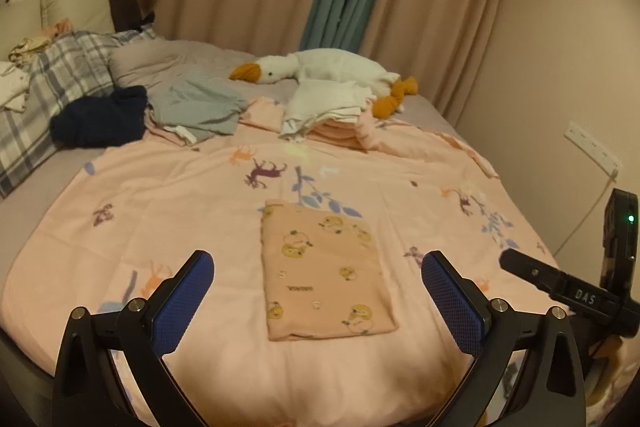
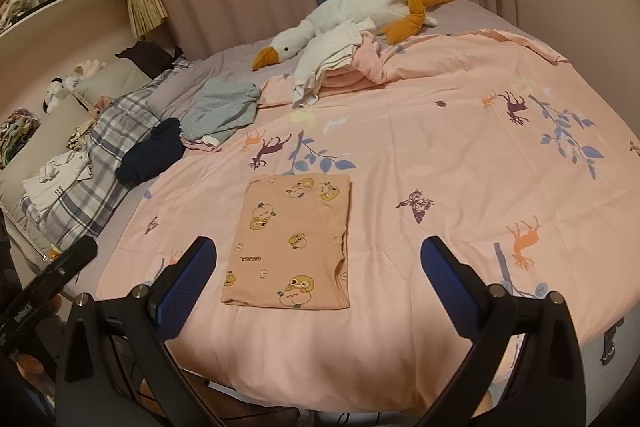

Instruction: Fold small clothes

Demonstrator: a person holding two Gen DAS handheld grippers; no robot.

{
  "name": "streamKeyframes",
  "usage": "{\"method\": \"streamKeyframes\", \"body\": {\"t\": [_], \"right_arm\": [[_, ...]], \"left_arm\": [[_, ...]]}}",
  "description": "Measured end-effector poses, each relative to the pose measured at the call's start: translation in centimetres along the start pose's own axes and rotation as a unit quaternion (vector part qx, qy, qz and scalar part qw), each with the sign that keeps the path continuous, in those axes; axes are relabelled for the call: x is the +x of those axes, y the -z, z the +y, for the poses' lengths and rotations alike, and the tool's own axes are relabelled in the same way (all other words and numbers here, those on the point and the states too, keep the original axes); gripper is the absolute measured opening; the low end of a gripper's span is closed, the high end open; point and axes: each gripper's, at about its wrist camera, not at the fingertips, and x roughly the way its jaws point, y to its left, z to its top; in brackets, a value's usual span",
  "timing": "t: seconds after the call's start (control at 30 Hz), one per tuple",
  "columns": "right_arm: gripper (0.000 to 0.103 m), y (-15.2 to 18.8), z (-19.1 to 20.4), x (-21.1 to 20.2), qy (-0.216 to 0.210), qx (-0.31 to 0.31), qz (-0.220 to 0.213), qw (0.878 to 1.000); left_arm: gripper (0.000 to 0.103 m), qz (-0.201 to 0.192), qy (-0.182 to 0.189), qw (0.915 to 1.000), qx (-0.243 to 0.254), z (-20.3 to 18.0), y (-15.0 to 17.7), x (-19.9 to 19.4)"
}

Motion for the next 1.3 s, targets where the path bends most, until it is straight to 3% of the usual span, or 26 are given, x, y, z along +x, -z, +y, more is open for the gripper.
{"method": "streamKeyframes", "body": {"t": [0.13,0.5,0.6,0.7,0.8,0.97,1.3], "right_arm": [[0.102,0.0,-0.1,0.4,0.003,0.006,0.004,1.000],[0.102,0.1,-0.1,1.0,0.016,0.004,0.013,1.000],[0.102,0.2,0.0,1.0,0.018,0.001,0.014,1.000],[0.102,0.2,0.0,1.2,0.020,-0.003,0.017,1.000],[0.102,0.3,0.2,1.4,0.026,-0.007,0.020,0.999],[0.102,0.5,0.2,1.9,0.026,-0.012,0.027,0.999],[0.102,0.7,0.0,2.0,0.043,-0.015,0.029,0.999]], "left_arm": [[0.103,0.001,-0.036,0.9993,-0.004,0.5,0.0,0.5],[0.103,0.003,-0.047,0.9987,-0.018,1.2,-0.1,0.5],[0.103,-0.002,-0.064,0.9979,-0.010,1.0,0.0,0.4],[0.103,-0.014,-0.122,0.9924,0.012,0.2,0.2,0.3],[0.103,-0.029,-0.195,0.9795,0.044,-0.7,0.4,0.6],[0.103,-0.017,-0.151,0.9870,0.054,-0.9,0.6,0.8],[0.103,-0.012,-0.149,0.9867,0.062,-1.9,0.6,1.5]]}}
